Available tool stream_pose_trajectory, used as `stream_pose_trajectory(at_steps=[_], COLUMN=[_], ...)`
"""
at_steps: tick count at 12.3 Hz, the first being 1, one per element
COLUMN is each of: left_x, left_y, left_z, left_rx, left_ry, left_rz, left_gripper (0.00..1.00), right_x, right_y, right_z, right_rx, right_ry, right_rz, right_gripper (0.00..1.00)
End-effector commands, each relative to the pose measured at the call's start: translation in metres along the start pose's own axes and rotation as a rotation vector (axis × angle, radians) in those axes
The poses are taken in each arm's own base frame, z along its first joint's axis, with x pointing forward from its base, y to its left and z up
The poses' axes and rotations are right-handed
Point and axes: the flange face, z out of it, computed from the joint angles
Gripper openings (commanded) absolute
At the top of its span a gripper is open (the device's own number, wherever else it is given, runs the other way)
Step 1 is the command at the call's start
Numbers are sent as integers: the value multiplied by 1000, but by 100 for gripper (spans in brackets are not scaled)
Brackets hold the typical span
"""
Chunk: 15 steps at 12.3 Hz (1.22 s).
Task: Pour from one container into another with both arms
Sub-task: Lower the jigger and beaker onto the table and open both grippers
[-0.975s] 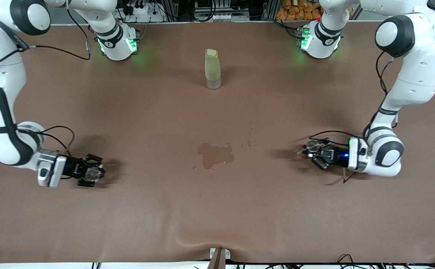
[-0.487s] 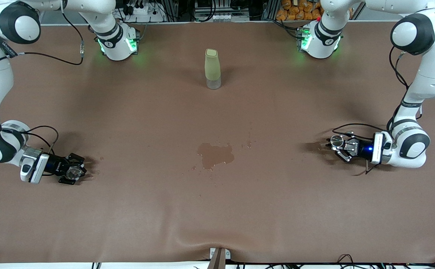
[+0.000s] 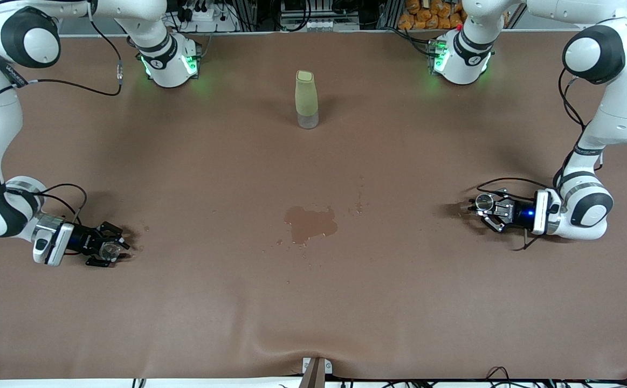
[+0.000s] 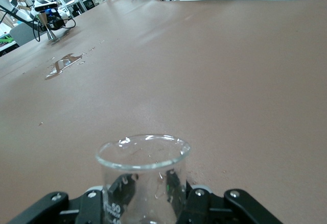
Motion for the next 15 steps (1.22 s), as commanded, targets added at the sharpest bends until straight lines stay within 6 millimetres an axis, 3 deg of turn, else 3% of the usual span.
stream_pose_trajectory(at_steps=[1, 11, 15], left_x=[-1, -16, -21], left_y=[3, 1, 6], left_z=[-9, -9, -19], left_rx=[9, 35, 49], left_ry=[12, -4, -16], left_rz=[33, 92, 99], left_gripper=[0, 0, 6], right_x=[-1, 18, 61], right_y=[4, -9, -15], right_z=[-12, -40, -51], right_rx=[4, 88, 87], right_ry=[10, -6, -53], right_rz=[-12, 18, 74], right_gripper=[100, 100, 100])
